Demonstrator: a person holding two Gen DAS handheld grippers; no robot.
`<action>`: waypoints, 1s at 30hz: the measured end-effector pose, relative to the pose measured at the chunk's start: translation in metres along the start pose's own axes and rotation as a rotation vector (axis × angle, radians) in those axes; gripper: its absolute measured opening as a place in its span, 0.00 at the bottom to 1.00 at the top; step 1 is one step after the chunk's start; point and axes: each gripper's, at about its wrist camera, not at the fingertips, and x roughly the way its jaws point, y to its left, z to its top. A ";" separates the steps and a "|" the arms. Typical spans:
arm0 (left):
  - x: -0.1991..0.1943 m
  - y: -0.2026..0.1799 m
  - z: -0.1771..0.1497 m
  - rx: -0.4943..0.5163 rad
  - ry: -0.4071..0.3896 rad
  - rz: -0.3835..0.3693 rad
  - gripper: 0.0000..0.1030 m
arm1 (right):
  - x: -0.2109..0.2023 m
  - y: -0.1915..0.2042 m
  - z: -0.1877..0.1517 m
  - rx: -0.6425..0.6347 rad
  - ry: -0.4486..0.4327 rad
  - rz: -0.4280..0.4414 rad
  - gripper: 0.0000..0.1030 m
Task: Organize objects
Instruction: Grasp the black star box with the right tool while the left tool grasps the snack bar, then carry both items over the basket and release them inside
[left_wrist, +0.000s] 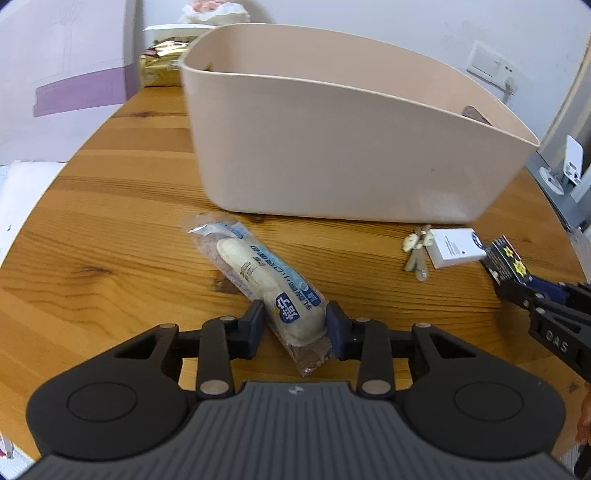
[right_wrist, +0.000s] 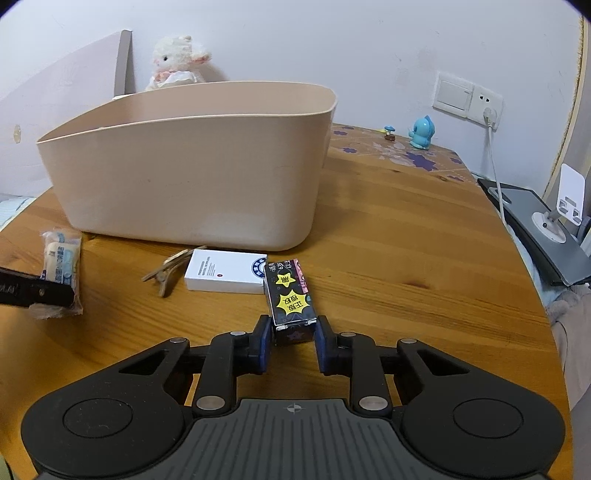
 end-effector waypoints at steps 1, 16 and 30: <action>0.000 0.001 0.001 -0.002 -0.008 0.010 0.40 | -0.001 0.001 -0.001 0.000 0.002 0.001 0.22; 0.015 0.011 0.017 -0.016 -0.044 0.083 0.40 | -0.011 0.007 -0.004 0.020 -0.005 0.009 0.22; -0.013 0.020 -0.004 0.015 -0.034 0.019 0.23 | -0.047 0.007 0.001 0.043 -0.080 0.006 0.22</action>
